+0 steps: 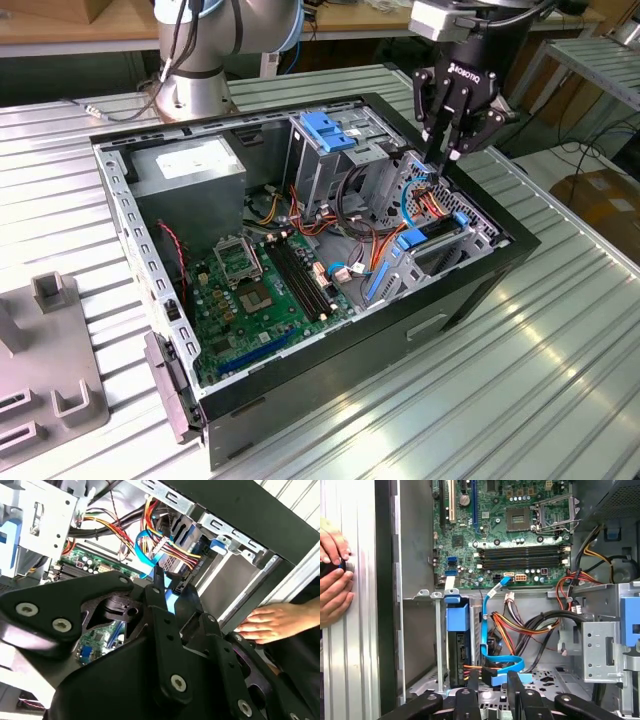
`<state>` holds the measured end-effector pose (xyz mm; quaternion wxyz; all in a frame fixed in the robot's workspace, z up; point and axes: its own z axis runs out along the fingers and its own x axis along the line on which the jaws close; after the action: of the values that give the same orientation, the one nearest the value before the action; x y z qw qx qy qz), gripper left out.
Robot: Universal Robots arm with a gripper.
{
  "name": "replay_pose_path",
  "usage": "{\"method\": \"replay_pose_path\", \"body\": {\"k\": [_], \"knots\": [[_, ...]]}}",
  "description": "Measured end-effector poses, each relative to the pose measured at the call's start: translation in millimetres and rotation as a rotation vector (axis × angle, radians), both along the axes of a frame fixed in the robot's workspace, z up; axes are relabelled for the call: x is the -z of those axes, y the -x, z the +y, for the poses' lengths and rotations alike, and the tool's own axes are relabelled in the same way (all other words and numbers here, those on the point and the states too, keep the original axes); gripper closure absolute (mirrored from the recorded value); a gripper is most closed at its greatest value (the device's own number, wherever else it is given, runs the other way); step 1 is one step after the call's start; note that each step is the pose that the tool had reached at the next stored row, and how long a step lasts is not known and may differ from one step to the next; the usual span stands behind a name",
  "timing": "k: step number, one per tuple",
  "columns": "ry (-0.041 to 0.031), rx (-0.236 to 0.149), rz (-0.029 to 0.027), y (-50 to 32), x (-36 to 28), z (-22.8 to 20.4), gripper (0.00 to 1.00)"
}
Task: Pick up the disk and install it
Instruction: 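Insert the second disk wire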
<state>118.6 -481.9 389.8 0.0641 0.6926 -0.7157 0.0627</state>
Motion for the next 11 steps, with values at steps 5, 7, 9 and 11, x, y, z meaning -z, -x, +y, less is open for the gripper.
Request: {"method": "replay_pose_path", "body": {"k": [5, 7, 9, 11], "knots": [[0.0138, 0.000, -0.0030, 0.1, 5.3, 6.2, 0.64], [0.0269, 0.000, -0.0049, 0.1, 6.1, 6.3, 0.64], [0.0326, 0.000, -0.0060, 0.1, 7.7, 6.5, 0.64], [0.0371, 0.000, -0.0073, 0.1, 11.2, 6.7, 0.72]]}}
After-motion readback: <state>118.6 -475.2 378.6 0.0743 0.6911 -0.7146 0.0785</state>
